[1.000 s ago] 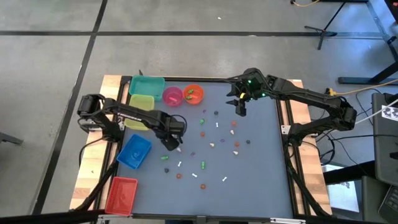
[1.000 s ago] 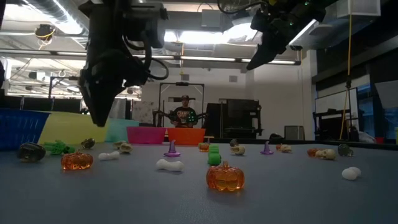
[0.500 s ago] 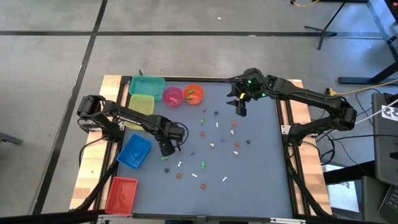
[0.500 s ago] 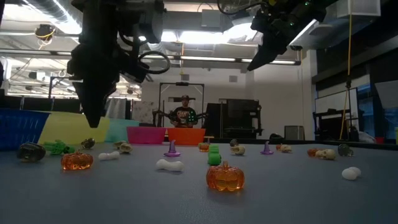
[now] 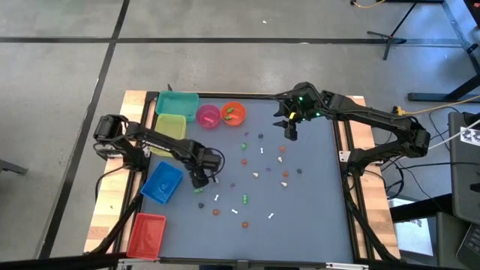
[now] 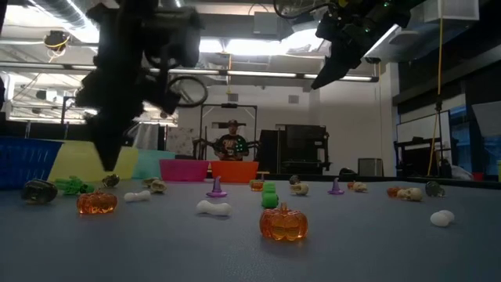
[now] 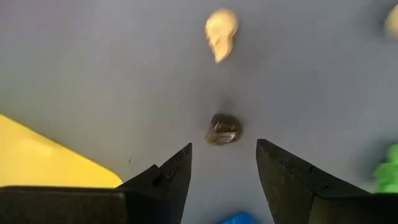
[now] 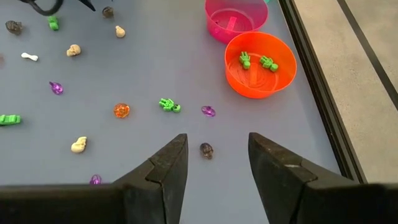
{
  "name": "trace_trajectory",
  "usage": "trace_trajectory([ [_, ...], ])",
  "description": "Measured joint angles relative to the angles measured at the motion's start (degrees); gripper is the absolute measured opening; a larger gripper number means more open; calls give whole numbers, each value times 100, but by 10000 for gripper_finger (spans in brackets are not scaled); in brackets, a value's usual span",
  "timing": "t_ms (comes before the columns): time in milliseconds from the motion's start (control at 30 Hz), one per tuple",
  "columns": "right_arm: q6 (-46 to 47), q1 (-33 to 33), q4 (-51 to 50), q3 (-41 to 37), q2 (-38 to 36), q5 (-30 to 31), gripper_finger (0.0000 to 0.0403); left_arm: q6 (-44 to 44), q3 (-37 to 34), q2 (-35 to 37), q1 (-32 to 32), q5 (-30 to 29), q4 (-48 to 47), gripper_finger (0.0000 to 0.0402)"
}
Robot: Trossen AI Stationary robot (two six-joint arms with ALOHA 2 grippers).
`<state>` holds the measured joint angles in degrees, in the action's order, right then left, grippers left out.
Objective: Sort Halloween decoration
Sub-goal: Put the black skull toy into the green bin
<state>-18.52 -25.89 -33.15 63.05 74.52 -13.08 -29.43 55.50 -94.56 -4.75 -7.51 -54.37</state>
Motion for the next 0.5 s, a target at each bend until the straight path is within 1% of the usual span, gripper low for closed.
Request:
trace_trajectory([
  [267,1,1,0,0,0,0,168,7,-352,0,0,-12,398,163],
  [500,0,2,2,0,0,0,168,9,-485,0,0,-63,718,163],
])
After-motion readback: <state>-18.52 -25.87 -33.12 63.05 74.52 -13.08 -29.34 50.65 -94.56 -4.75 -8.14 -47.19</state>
